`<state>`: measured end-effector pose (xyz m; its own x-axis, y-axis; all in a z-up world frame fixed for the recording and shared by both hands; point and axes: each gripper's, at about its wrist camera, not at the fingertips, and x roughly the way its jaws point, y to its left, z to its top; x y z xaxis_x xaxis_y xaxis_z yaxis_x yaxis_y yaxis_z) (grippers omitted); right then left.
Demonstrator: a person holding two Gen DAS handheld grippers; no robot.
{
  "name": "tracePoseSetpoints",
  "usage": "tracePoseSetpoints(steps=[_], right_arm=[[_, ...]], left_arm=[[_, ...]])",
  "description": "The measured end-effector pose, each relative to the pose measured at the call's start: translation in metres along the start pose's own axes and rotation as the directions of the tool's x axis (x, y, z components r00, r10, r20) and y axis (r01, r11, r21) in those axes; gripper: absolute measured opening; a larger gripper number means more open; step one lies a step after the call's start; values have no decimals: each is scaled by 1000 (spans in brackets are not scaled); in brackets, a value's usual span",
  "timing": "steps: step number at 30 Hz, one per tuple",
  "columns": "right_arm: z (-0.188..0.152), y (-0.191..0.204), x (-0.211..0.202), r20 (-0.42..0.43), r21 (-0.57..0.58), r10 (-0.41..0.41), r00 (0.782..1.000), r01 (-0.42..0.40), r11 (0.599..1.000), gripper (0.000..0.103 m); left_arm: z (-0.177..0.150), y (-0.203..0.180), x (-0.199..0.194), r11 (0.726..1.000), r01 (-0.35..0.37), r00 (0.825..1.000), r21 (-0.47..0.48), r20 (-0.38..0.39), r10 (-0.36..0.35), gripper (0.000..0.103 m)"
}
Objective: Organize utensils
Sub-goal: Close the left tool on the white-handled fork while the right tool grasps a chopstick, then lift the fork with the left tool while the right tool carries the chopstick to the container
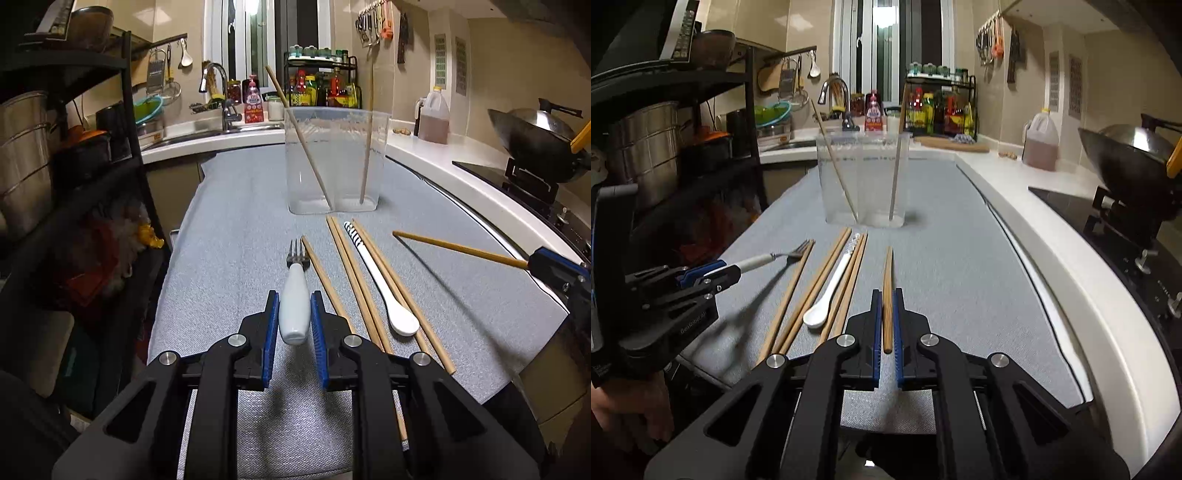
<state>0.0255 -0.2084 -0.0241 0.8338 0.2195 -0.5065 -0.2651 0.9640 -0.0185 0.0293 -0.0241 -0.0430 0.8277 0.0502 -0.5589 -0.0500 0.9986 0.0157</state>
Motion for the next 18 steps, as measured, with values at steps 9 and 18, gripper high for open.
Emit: tracePoseSetpoints(steps=[9,18], right_arm=[[37,-13,-12,83,0,3,997,-3,1000,6],[76,-20,-13,142,-10,33,989,-32,999,6]], left_arm=[[27,7,-9,1000,8,998,-9,60,-7,18],[66,15,-9,999,42,995,-10,92,-41,17]])
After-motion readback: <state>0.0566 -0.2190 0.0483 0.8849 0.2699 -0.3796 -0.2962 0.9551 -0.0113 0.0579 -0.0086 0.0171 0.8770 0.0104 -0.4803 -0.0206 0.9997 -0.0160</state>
